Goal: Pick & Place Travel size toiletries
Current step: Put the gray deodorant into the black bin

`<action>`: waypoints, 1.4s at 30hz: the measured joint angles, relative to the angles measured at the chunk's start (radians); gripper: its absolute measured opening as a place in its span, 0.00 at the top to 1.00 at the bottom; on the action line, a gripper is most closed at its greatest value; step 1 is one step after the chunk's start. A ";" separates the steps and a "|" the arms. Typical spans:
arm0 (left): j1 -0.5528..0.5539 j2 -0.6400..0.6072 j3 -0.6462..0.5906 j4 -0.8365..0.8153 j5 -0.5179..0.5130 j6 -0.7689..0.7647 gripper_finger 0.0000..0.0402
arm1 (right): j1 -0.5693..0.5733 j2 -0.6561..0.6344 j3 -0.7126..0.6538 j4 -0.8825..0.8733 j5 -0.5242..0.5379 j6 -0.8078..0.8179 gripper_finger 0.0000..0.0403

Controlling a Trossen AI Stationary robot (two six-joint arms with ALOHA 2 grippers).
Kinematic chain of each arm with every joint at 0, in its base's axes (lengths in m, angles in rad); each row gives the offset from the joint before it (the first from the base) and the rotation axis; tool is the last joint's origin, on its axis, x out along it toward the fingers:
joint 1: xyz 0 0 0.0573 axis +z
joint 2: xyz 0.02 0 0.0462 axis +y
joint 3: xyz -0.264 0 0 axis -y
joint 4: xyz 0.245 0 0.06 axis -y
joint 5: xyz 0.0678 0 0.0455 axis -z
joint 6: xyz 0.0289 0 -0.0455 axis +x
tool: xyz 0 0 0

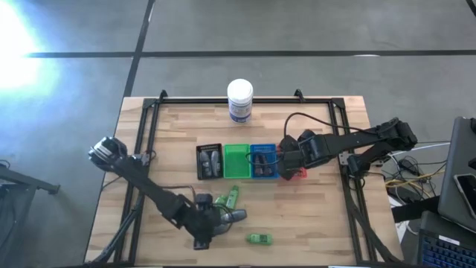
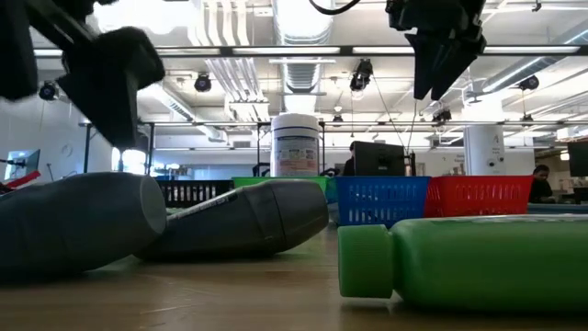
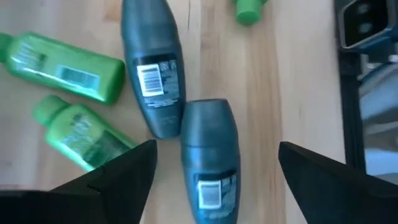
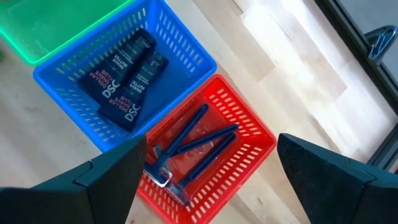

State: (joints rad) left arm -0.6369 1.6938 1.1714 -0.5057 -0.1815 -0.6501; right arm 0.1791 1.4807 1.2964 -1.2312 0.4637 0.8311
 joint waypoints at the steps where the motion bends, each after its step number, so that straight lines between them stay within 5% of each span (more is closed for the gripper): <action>1: 0.000 0.021 0.012 0.001 0.006 -0.016 0.14 | 0.000 0.000 0.000 0.000 0.000 -0.007 0.11; 17: 0.000 0.204 0.063 -0.041 0.006 -0.034 0.16 | -0.001 0.000 -0.006 -0.031 0.000 -0.017 0.13; 28: 0.000 0.215 0.063 -0.037 0.006 0.003 0.45 | 0.017 0.000 -0.006 -0.082 0.000 0.060 0.20; 31: 0.002 0.202 0.062 -0.061 0.010 -0.003 0.46 | 0.018 0.000 -0.007 -0.082 0.004 0.059 0.20; 42: 0.015 0.023 0.062 -0.173 -0.120 -0.382 0.46 | 0.019 0.000 -0.008 -0.078 0.011 0.062 0.18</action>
State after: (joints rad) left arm -0.6219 1.7170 1.2336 -0.6790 -0.3019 -1.0317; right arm 0.1986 1.4807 1.2888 -1.3093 0.4744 0.8932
